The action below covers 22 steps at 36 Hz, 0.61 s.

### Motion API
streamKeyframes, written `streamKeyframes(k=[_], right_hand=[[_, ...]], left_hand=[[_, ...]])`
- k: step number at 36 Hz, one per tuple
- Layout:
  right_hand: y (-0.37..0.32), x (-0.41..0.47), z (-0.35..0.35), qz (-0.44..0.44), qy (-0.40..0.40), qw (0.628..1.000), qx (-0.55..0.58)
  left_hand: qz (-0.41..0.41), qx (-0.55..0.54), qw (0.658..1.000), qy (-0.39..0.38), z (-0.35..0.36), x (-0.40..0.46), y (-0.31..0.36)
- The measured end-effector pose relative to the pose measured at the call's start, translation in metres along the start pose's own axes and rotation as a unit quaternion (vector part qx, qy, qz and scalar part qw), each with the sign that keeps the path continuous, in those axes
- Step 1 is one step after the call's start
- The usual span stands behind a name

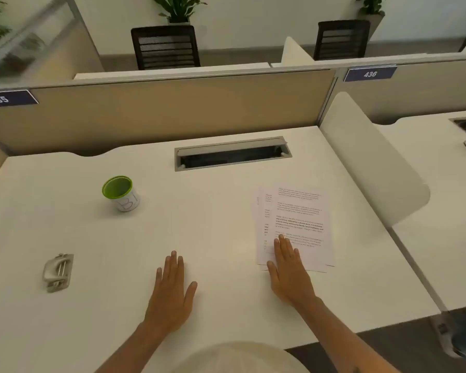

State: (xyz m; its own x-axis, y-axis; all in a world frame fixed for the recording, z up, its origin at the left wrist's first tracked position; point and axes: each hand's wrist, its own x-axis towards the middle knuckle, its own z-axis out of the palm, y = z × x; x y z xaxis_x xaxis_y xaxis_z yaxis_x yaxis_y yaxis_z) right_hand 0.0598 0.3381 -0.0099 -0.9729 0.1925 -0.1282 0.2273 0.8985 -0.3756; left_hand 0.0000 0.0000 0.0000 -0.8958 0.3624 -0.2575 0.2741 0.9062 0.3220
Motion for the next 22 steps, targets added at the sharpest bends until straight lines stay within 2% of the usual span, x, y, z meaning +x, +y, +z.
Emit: streamKeyframes(k=[9, 13, 15, 17, 19, 22], right_hand=[[0.010, -0.023, 0.014, 0.035, -0.041, 0.998, -0.019], [0.008, -0.021, 0.008, 0.037, -0.027, 0.999, 0.023], [0.007, -0.016, 0.002, 0.039, -0.008, 0.998, 0.057], [0.004, -0.012, -0.005, 0.035, 0.026, 0.995, 0.087], [0.004, -0.006, -0.017, 0.022, 0.079, 0.992, 0.095], [0.011, 0.008, -0.033, 0.001, 0.171, 0.980, 0.101]], left_hand=[[-0.040, -0.022, 0.999, -0.025, 0.028, -0.029, 0.001], [-0.066, 0.014, 0.998, -0.018, 0.019, -0.027, 0.007], [-0.078, 0.003, 0.997, 0.005, 0.008, -0.024, 0.013], [-0.088, -0.015, 0.994, 0.060, -0.004, -0.018, 0.020], [-0.093, -0.028, 0.989, 0.111, -0.015, -0.006, 0.025], [-0.071, -0.064, 0.985, 0.147, -0.029, 0.019, 0.032]])
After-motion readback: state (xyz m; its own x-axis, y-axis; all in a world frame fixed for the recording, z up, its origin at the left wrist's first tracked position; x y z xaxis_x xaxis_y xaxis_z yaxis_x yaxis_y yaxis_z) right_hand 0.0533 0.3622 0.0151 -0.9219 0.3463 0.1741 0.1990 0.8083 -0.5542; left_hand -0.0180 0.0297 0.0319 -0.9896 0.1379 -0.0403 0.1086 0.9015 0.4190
